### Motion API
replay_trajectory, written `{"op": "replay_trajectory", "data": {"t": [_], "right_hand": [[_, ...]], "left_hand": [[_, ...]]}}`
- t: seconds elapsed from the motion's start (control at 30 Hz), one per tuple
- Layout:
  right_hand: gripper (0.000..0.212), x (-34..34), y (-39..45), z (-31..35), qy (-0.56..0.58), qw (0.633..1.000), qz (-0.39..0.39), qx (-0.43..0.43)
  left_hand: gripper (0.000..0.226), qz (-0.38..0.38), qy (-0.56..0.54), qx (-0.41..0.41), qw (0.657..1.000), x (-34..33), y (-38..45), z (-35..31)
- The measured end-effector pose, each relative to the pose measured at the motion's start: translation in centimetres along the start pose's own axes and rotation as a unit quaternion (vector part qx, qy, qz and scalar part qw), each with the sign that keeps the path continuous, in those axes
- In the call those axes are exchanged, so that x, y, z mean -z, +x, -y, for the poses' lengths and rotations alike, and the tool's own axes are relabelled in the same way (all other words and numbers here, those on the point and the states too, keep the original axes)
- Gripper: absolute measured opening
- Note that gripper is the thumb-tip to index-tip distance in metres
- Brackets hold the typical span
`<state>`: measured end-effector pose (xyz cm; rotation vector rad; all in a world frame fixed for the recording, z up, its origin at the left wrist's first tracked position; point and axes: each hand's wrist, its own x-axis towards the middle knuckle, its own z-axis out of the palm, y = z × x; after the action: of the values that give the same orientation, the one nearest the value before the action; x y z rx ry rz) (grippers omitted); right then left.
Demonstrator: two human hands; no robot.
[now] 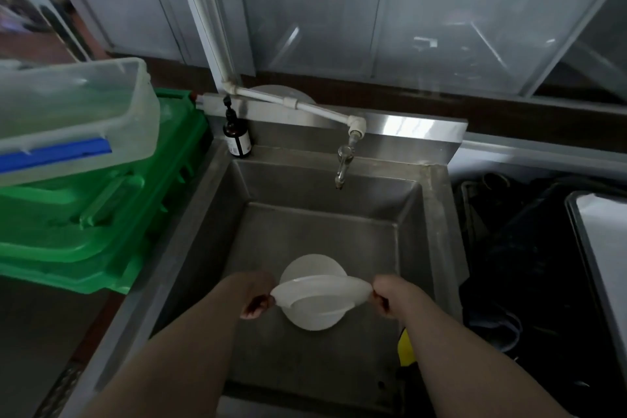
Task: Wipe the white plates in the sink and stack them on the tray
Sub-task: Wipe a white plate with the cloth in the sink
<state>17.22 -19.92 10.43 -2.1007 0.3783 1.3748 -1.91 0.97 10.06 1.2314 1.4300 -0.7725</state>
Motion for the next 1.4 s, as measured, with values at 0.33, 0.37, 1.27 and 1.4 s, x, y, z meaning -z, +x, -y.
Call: {"op": "replay_trajectory", "data": {"t": [0.33,0.37,1.27,1.4], "right_hand": [[0.026,0.6,-0.4,-0.7,0.006,0.998,0.007,0.055],[0.024,0.8,-0.2,-1.0,0.006,0.998,0.006,0.067],[0.015,1.1,-4.2,-8.9,0.131,0.953,-0.121,0.245],[0.016,1.1,-5.2,-8.7,0.217,0.950,-0.081,0.208]], "left_hand": [[0.017,-0.013,-0.028,-0.064,0.997,-1.2,-1.8,-0.2],[0.017,-0.011,-0.034,-0.079,0.996,-1.5,-1.7,0.0],[0.033,0.097,-0.293,-0.385,0.870,-6.5,-7.6,3.4],[0.060,0.167,-0.304,-0.401,0.848,-6.6,-8.7,3.2]]}}
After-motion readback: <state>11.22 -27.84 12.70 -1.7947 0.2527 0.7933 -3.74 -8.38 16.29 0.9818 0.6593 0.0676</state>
